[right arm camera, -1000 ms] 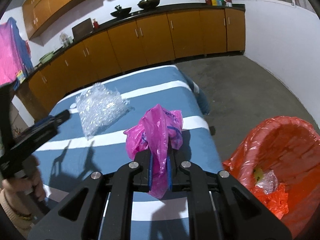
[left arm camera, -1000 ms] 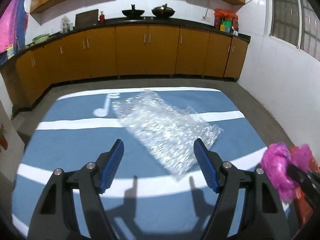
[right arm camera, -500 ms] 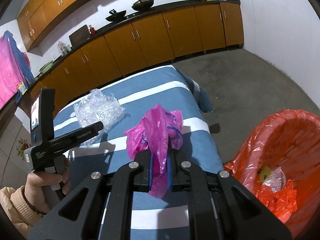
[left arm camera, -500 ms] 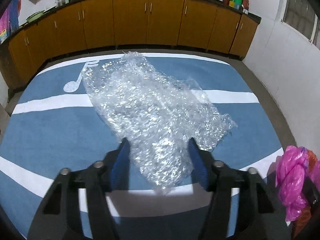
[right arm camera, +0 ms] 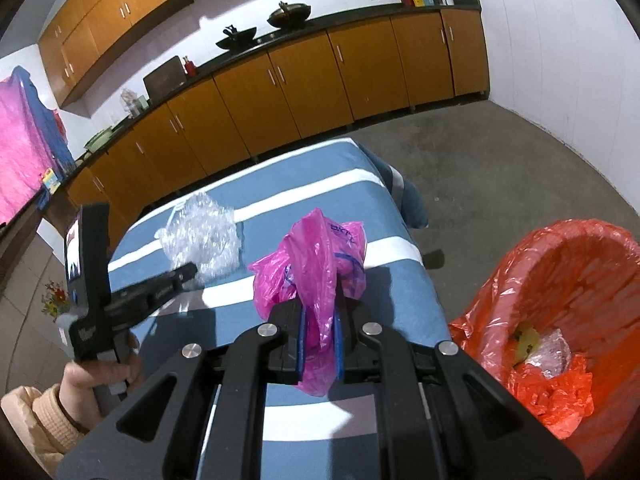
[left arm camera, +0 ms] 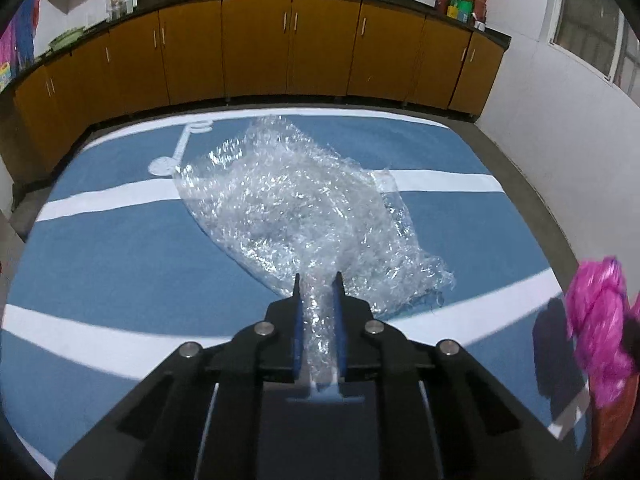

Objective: Collect trash
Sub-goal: 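Carry the pink and bubble-wrap bags over the red basket and open both tools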

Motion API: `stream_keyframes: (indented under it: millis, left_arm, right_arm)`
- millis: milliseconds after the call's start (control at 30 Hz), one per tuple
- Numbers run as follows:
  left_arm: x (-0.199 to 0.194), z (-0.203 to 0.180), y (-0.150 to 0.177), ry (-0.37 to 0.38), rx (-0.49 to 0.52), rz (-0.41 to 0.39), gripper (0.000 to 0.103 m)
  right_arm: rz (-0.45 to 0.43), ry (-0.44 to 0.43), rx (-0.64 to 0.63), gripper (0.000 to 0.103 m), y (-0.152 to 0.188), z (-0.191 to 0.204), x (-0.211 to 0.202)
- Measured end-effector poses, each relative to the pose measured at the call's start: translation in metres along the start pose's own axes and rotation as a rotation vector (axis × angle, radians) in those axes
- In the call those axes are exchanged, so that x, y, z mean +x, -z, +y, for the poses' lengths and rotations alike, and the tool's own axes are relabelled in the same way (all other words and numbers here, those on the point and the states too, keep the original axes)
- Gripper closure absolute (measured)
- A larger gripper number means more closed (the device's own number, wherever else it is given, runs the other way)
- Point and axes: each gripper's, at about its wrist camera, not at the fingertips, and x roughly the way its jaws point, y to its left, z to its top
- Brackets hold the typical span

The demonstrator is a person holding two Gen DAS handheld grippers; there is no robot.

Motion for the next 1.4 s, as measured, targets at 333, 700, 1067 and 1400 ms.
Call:
stream_keyframes:
  millis: [333,700,1067,1400]
  left_arm:
    - [-0.076,-0.014,0.013,-0.030,0.072,-0.113,0.089]
    - [-0.142,-0.047,0.035,-0.007,0.142,-0.164,0.089]
    - [-0.181,-0.109,0.049,0.067,0.238,-0.199,0.089]
    - [-0.188,-0.170,0.068,0.196,0.302,-0.167,0.089]
  right_arm:
    - [-0.065,0.010,-0.003,0.092,0.001,-0.007,-0.049]
    - [-0.135,0.056,0.016,0.092,0.007,-0.031,-0.103]
    - [-0.181,0.121,0.058,0.092,0.015,-0.070,-0.145]
    - [-0.198,0.204,0.135,0.092,0.025,-0.123,-0.173]
